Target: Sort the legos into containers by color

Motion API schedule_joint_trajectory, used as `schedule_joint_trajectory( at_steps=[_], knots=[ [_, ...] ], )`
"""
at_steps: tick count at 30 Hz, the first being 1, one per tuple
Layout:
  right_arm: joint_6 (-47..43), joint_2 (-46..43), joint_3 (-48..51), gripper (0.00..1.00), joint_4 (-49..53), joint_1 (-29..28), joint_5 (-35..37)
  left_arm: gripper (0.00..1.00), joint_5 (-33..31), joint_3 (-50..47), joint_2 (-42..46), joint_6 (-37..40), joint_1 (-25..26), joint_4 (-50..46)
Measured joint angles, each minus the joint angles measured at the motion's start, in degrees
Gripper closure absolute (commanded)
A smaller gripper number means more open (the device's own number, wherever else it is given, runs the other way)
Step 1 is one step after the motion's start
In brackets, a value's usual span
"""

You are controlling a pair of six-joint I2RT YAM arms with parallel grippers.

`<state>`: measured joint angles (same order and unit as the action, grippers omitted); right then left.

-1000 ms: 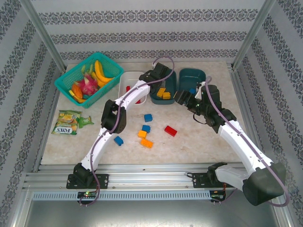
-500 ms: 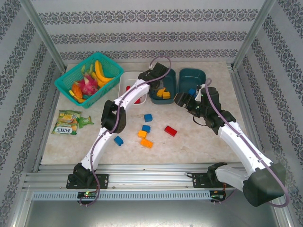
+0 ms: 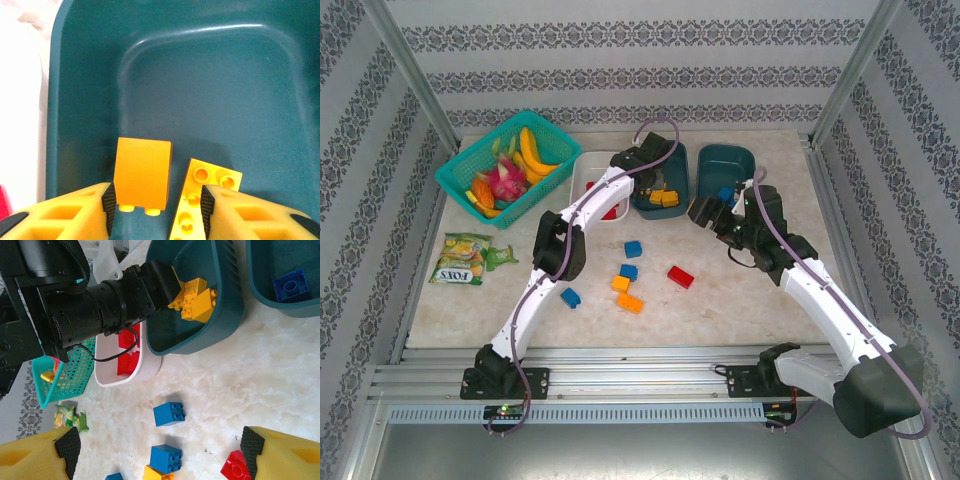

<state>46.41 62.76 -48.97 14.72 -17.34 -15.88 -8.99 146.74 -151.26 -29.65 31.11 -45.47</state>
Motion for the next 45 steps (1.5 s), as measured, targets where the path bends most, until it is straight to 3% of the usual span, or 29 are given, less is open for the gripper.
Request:
schedule_joint_trajectory(
  at_steps=[12,23,31,34,37,45],
  knots=[
    [-0.31,-0.28,0.0,0.15,0.7,0.0,0.02,0.45,1.97,0.09,0.09,-0.2,0.0,0.0],
    [-1.6,-3.45,0.02,0.15,3.54,0.0,0.04,0.44,8.72,0.09,1.99,-2.03,0.0,0.09],
    [-5.57,-5.22,-0.02,0.16,8.2,-0.48,1.95,0.41,11.52,-0.04,6.78,-5.01,0.0,0.04],
    [-8.07,-5.14,-0.15,0.17,10.38,-3.39,3.85,0.39,11.89,-2.97,11.85,-6.47,-0.07,-0.26],
    [-9.94,-3.87,-0.96,0.17,11.69,-8.39,5.49,0.37,12.04,-13.75,22.08,-7.78,-0.31,0.28],
    [-13.44,9.27,-6.86,0.14,13.97,-22.71,11.13,0.29,12.26,-58.42,57.92,-11.96,-1.95,7.08]
  ],
)
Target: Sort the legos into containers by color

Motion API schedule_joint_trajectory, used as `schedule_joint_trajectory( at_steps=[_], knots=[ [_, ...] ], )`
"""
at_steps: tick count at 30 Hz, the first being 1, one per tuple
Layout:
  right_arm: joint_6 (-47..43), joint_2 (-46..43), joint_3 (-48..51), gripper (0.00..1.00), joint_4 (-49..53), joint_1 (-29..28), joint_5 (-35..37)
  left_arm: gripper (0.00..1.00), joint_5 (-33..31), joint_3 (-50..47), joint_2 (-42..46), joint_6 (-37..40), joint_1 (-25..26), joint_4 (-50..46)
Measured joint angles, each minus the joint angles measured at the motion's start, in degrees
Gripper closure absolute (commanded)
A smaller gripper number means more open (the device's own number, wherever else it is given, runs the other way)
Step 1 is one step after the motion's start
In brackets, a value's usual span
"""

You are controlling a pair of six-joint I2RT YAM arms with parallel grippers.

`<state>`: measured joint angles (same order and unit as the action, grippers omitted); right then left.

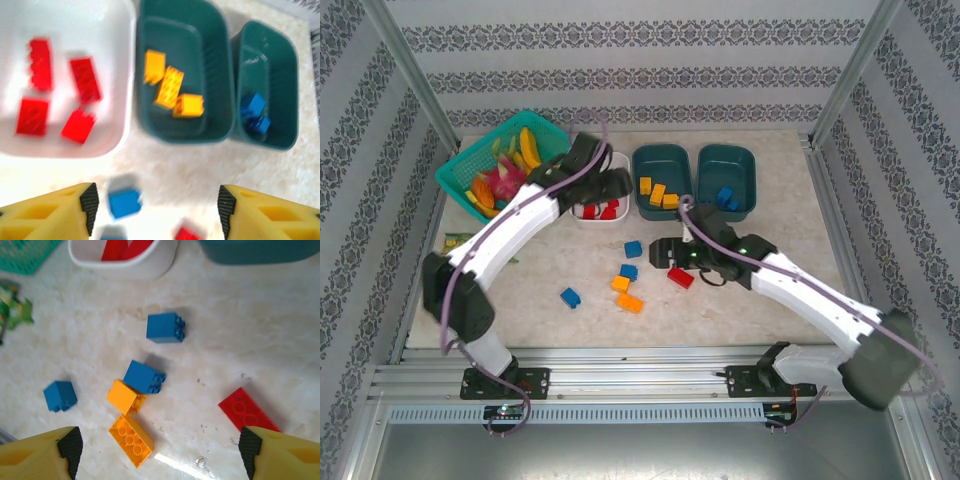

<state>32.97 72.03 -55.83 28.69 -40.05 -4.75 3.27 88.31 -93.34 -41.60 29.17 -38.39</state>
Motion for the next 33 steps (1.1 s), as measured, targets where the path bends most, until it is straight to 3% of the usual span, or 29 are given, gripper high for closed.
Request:
schedule_joint_trajectory(
  at_steps=[7,12,16,24,33],
  knots=[
    [-2.14,21.03,-16.98,0.1,6.05,-3.23,2.23,0.17,1.42,-30.47,24.41,-3.82,-0.04,1.97],
    [-3.21,33.18,-26.36,0.09,10.67,-3.21,3.45,0.12,2.4,-41.4,41.97,-7.04,-0.04,2.01],
    [-3.41,40.04,-31.06,0.13,12.7,-2.99,4.11,0.09,2.54,-44.81,51.56,-9.2,-0.04,1.92],
    [-3.45,49.0,-37.7,0.25,14.93,-2.03,4.13,0.09,2.54,-45.55,56.39,-10.6,-0.04,1.49],
    [-4.66,53.02,-39.82,0.56,16.04,-0.55,4.31,0.1,2.6,-45.55,56.43,-10.93,-0.04,1.29]
  ],
)
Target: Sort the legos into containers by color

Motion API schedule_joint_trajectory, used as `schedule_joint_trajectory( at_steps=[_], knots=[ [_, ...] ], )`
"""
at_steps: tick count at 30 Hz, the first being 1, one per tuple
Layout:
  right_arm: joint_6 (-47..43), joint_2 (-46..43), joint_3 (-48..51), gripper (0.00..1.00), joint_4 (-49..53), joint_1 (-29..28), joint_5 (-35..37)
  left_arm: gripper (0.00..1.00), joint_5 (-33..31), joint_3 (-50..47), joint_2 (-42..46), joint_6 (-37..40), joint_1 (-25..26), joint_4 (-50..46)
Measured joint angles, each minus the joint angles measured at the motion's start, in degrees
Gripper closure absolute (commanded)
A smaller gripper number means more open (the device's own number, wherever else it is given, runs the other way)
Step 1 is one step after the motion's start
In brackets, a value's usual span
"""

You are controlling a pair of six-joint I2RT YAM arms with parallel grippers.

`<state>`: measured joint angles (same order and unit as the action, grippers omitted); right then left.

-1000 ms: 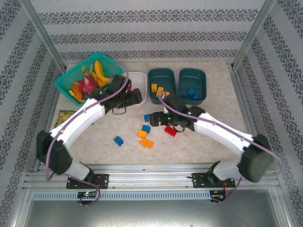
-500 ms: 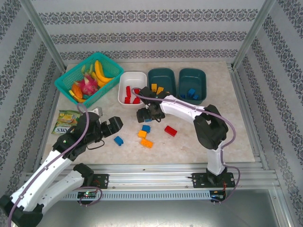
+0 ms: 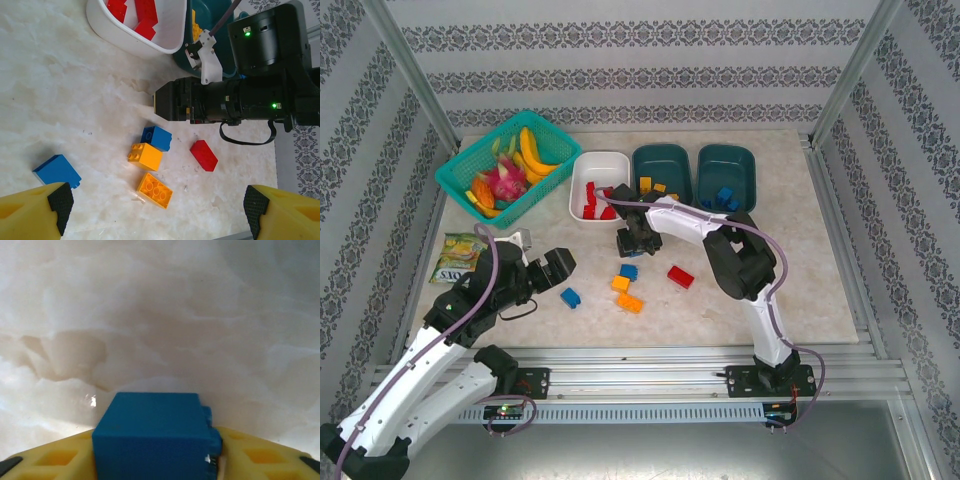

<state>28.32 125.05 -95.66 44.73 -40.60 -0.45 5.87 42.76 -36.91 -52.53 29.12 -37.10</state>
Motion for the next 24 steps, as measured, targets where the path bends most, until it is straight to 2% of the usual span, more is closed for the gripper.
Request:
schedule_joint_trajectory(
  at_steps=[3,8,13,16,19,21,24],
  knots=[
    [-0.22,0.04,-1.14,0.66,0.13,0.0,0.04,0.1,0.37,0.0,-0.35,-0.02,0.0,0.02],
    [-0.26,-1.7,0.07,0.7,-0.17,0.0,0.42,0.12,2.16,0.59,-3.5,0.39,0.0,0.37],
    [-0.31,-12.74,6.56,0.7,0.46,2.03,1.31,0.12,5.14,5.79,-13.77,2.45,0.63,4.37],
    [-0.79,-21.92,9.73,0.7,0.74,7.17,1.79,0.12,6.93,11.02,-22.43,4.13,1.88,8.26],
    [-1.81,-27.8,10.69,0.7,0.42,15.54,2.43,0.12,8.7,16.04,-30.38,5.38,2.45,12.83],
    [-2.56,-28.28,10.47,0.7,-0.28,21.0,2.58,0.12,9.62,19.06,-34.97,6.03,2.49,15.1],
    [-3.41,-23.54,7.39,0.7,0.04,27.23,2.56,0.13,11.04,23.82,-41.77,7.08,2.58,17.88]
  ],
)
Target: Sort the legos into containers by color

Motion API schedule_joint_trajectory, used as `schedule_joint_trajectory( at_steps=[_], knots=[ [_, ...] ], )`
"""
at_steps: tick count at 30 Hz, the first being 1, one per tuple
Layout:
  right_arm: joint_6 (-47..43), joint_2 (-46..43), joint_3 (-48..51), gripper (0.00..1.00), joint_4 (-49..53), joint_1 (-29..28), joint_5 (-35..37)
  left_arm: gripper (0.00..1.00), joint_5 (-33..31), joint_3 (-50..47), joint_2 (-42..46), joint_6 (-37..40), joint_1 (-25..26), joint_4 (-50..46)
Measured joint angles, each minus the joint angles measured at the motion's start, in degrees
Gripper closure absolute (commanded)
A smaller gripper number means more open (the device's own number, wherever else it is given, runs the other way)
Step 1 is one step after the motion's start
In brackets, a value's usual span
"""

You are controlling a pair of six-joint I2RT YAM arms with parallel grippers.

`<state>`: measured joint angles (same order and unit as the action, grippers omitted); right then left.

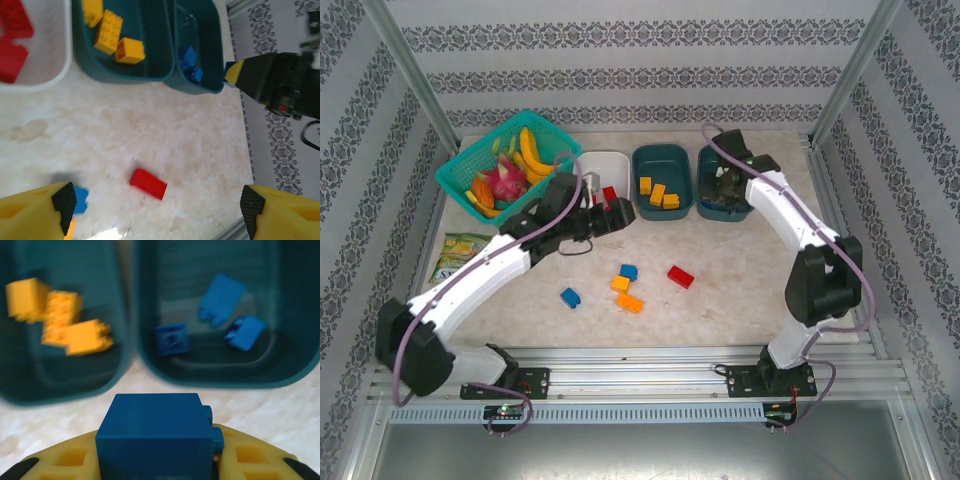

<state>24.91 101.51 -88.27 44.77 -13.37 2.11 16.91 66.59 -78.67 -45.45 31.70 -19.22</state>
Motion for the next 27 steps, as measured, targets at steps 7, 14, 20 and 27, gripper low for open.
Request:
schedule_joint_trajectory(
  at_steps=[7,14,20,27],
  knots=[
    [-2.34,20.04,-17.62,0.68,1.64,5.44,-1.11,0.13,2.43,8.22,-10.51,1.99,0.11,2.19],
    [-5.73,30.97,-32.94,0.64,4.26,7.69,-2.36,0.14,2.62,10.71,-13.44,3.02,0.11,2.14],
    [-7.78,35.8,-36.81,0.56,5.46,8.39,-4.04,0.14,2.56,11.3,-13.6,3.06,0.11,2.1],
    [-8.76,38.21,-37.07,0.39,8.04,8.35,-4.85,0.14,2.08,11.65,-13.6,3.08,0.11,1.6]
  ],
)
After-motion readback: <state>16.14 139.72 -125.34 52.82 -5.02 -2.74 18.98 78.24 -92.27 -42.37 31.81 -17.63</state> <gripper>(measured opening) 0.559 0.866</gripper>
